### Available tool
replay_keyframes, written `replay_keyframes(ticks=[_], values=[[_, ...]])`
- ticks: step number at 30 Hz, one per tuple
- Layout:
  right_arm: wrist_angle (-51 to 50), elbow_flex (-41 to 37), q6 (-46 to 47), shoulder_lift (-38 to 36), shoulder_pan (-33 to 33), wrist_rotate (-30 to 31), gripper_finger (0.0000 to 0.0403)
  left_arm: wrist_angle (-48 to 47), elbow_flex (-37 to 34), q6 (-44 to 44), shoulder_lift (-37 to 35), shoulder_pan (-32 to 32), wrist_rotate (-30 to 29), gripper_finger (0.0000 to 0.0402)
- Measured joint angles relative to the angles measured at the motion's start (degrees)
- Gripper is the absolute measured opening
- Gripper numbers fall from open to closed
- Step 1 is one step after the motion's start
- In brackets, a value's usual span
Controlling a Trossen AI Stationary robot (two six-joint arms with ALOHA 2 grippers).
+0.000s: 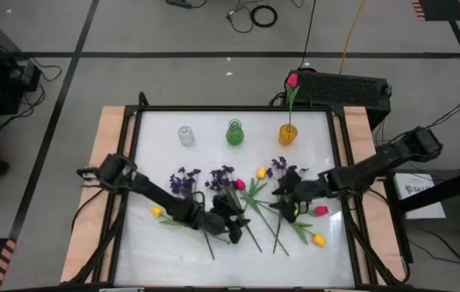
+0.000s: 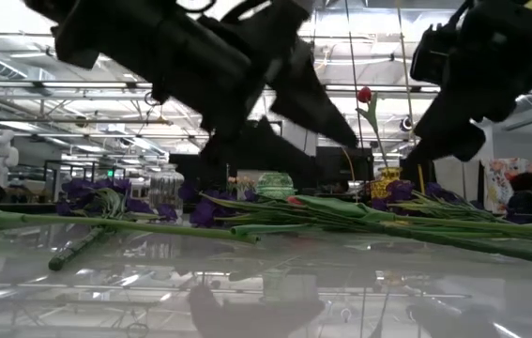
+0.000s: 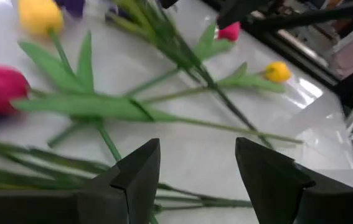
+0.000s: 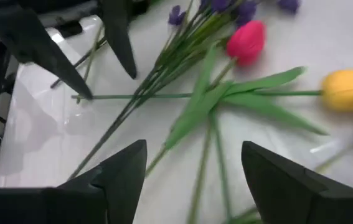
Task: Sort flowers into vase by color
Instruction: Put the left pink flower into the yellow vase
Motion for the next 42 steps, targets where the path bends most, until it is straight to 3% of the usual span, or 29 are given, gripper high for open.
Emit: replay_keyframes(ticks=[6, 17, 23, 28, 38, 42], values=[[7.07, 0.08, 4.01, 8.35, 3.07, 3.46, 0.0254, -0.26, 1.75, -4.17, 3.44, -1.44, -1.21, 0.0216], [5.91, 8.48, 2.81, 21.91, 3.31, 4.94, 0.0236, -8.50, 1.78, -9.84, 3.47, -1.67, -3.00, 0.0216], [-1.64, 13.78, 2.17, 27.36, 3.13, 5.12, 0.0196, -9.52, 1.80, -10.20, 3.41, -1.63, -3.09, 0.0216], [-1.54, 15.12, 1.10, 29.63, 2.77, 5.75, 0.0162, -9.48, 1.80, -10.18, 3.41, -1.63, -3.11, 0.0216], [-2.06, 15.04, -1.17, 29.12, 2.75, 4.88, 0.0020, -9.50, 1.78, -9.95, 3.41, -1.61, -3.09, 0.0216], [-2.22, 15.03, -1.83, 27.24, 2.75, 4.86, 0.0012, -9.34, 1.77, -8.22, 3.21, -1.59, -3.08, 0.0216]])
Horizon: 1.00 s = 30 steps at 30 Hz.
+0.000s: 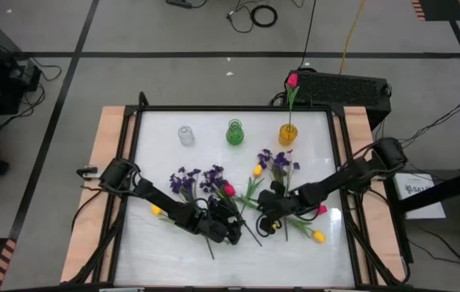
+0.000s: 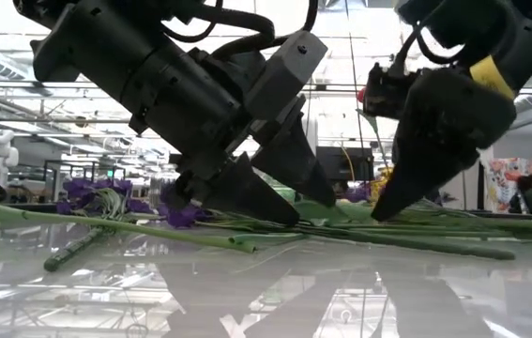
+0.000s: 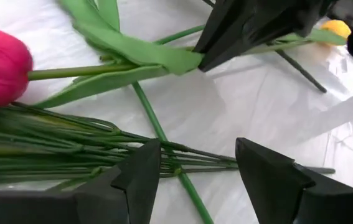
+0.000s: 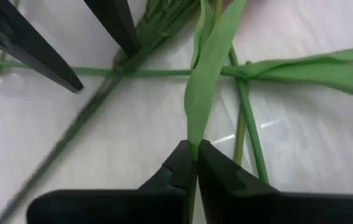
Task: Sort flowers into vase by color
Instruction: Put the left pink flower into the yellow vase
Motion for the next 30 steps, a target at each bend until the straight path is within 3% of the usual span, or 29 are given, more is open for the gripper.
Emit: replay_keyframes(ticks=[10, 15, 20, 30], values=[[-7.56, 0.00, -1.14, -12.16, 0.02, 1.39, 0.0003, 0.45, -0.07, 7.72, -9.67, -1.33, -0.22, 0.0216], [-8.20, -0.02, -4.85, -21.31, -0.99, 3.27, 0.0002, 3.07, -0.07, 14.32, -14.38, -3.61, -4.57, 0.0216], [-4.53, -0.02, -10.29, -32.63, -1.90, 3.66, 0.0001, 6.83, -0.03, 21.61, -15.71, -4.82, -9.23, 0.0216], [8.61, 0.00, -28.77, -46.22, -2.31, 2.39, 0.0000, 26.12, -0.02, 41.61, -15.87, -0.60, -9.51, 0.0216]])
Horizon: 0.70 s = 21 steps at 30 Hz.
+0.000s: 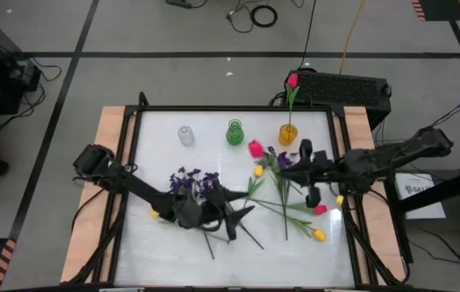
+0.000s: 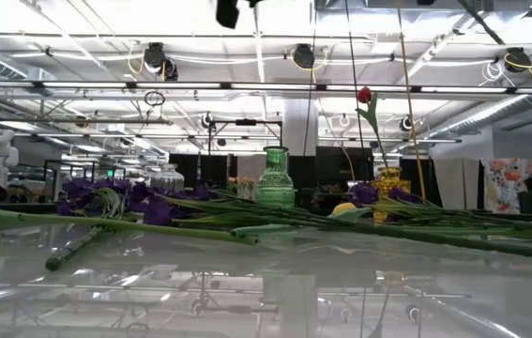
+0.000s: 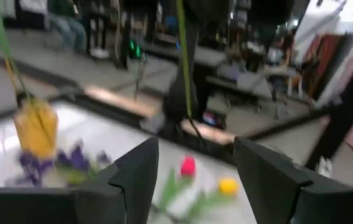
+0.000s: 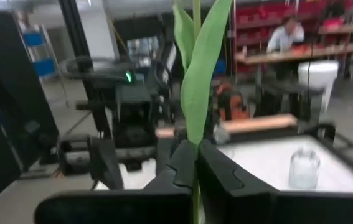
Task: Sort flowers into vase by color
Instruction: Put the left pink flower into the yellow vase
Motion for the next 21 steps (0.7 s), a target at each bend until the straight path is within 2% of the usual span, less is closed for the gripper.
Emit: replay_keyframes(ticks=[4, 9, 14, 17, 21], values=[[4.48, 0.02, 0.36, -0.72, -0.75, -0.35, 0.0000, 4.72, 0.02, 1.79, 0.73, 4.34, 3.59, 0.0216], [12.91, 0.02, -2.88, 3.05, -0.57, -1.14, 0.0000, 17.15, 0.08, 1.81, 5.60, 9.48, 16.72, 0.0216], [20.98, 0.02, -4.64, 8.98, -0.60, -2.47, 0.0000, 22.90, 1.92, 6.64, 9.73, 11.27, 21.39, 0.0216], [24.12, 0.02, -5.54, 12.06, -0.60, -2.50, 0.0000, 23.93, 2.73, 10.55, 10.29, 11.21, 24.89, 0.0216], [28.79, 0.00, -6.98, 14.83, -0.60, -2.47, 0.0000, 24.30, 2.92, 12.40, 10.27, 11.12, 26.64, 0.0216]])
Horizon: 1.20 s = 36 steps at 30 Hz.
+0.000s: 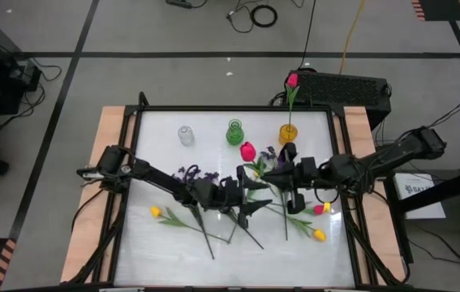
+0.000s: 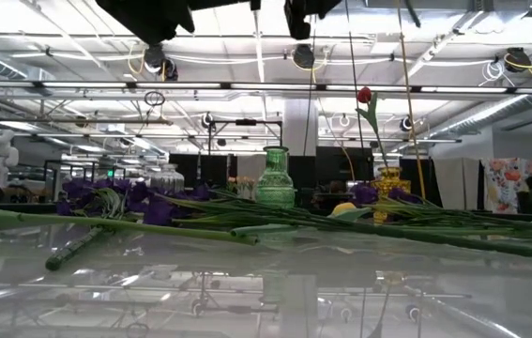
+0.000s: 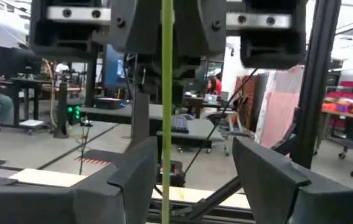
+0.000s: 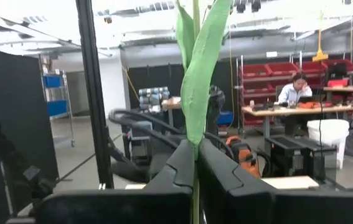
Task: Sort flowers into vase by color
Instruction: Put the left pink flower into the yellow vase
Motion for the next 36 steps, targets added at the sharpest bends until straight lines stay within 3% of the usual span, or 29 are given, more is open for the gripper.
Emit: replay_keyframes(ticks=[10, 14, 21, 24, 28, 36], values=[[5.02, 0.00, -3.18, 3.48, -0.40, 0.36, 0.0000, -0.26, 0.00, 0.91, 0.02, 1.09, 0.77, 0.0203], [4.92, 0.00, -3.33, 3.59, -1.16, 0.51, 0.0000, -0.35, 0.00, 2.60, 0.02, 1.09, 1.30, 0.0152], [3.84, 0.00, -3.29, 3.28, -1.60, 0.44, 0.0000, -1.56, 0.00, 3.05, 0.00, 1.21, 1.15, 0.0023], [2.34, 0.00, -3.10, 2.54, -1.57, 0.28, 0.0005, -2.22, 0.00, 3.04, -0.02, 1.22, 0.49, 0.0012], [-2.95, 0.00, -0.01, 0.44, -1.60, 0.47, 0.0035, -5.29, -0.02, 4.31, -0.63, 1.18, -0.63, 0.0014], [-19.90, 0.00, 6.31, -6.27, -0.96, 0.11, 0.0152, -15.77, -0.13, 5.94, -3.61, 1.14, -2.30, 0.0008]])
